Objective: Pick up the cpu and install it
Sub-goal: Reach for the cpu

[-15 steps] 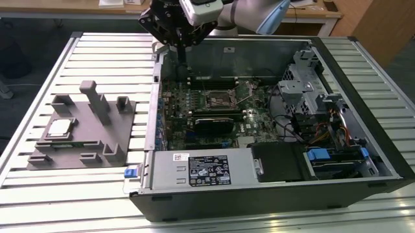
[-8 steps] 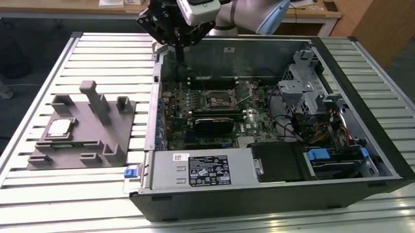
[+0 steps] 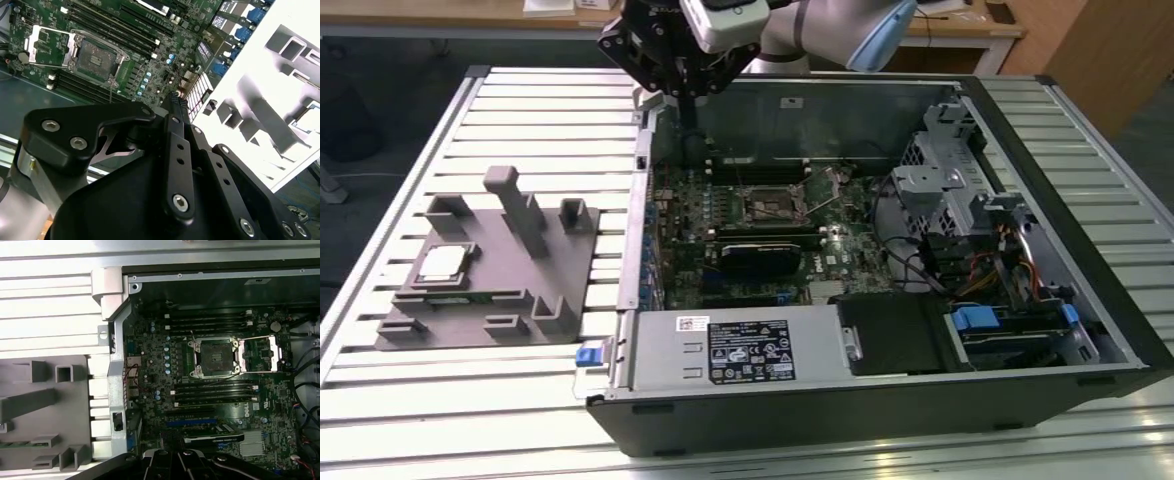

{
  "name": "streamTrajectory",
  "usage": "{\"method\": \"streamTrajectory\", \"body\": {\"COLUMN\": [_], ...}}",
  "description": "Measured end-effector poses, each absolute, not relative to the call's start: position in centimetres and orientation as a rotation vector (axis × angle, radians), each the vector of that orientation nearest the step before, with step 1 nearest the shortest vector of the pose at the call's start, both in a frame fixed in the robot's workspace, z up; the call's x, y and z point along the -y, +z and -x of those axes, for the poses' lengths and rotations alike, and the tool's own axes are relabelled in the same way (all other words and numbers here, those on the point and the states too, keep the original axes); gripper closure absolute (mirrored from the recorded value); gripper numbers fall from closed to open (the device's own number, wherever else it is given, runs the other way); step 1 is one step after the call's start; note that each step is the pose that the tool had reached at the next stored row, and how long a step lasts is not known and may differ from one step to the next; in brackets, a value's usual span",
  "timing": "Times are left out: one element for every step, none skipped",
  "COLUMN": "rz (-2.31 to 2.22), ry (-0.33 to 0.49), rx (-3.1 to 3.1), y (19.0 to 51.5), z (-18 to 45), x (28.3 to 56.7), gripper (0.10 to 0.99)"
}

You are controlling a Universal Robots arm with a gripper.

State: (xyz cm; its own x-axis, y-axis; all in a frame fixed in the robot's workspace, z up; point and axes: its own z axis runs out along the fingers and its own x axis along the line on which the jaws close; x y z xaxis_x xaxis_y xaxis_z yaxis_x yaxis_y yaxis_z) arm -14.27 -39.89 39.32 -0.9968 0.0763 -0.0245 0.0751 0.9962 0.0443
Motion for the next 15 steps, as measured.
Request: {"method": "streamTrajectory", "body": {"rz": [-0.118,-0.118,-0.118,-0.118,-0.118,-0.118,-0.118,-0.118,-0.118,-0.118,-0.118,-0.118,-0.118,-0.118,-0.118], "ry": [0.068,0.068,0.068,0.068,0.068,0.068,0.068,0.068,0.068,0.068,0.068,0.068,0.068,0.068,0.068], "rx": [-3.112,-3.112,-3.112,-3.113,-3.113,-3.113,-3.112,-3.112,-3.112,-3.112,-3.112,-3.112,-3.112,-3.112,-3.113], "y": [39.32,39.32,39.32,39.32,39.32,39.32,39.32,39.31,39.32,39.31,39.31,39.31,39.31,39.31,39.31], "z": [14.31,14.34,14.37,14.4,14.43,14.47,14.49,14.52,14.55,14.58,14.62,14.65,14.68,14.71,14.74], "x": [39.89,39.89,39.89,39.89,39.89,39.89,39.89,39.89,39.9,39.89,39.89,39.89,39.89,39.89,39.89], "gripper": [0.98,0.98,0.98,0.98,0.98,0.98,0.98,0.98,0.98,0.98,0.98,0.98,0.98,0.98,0.98]}}
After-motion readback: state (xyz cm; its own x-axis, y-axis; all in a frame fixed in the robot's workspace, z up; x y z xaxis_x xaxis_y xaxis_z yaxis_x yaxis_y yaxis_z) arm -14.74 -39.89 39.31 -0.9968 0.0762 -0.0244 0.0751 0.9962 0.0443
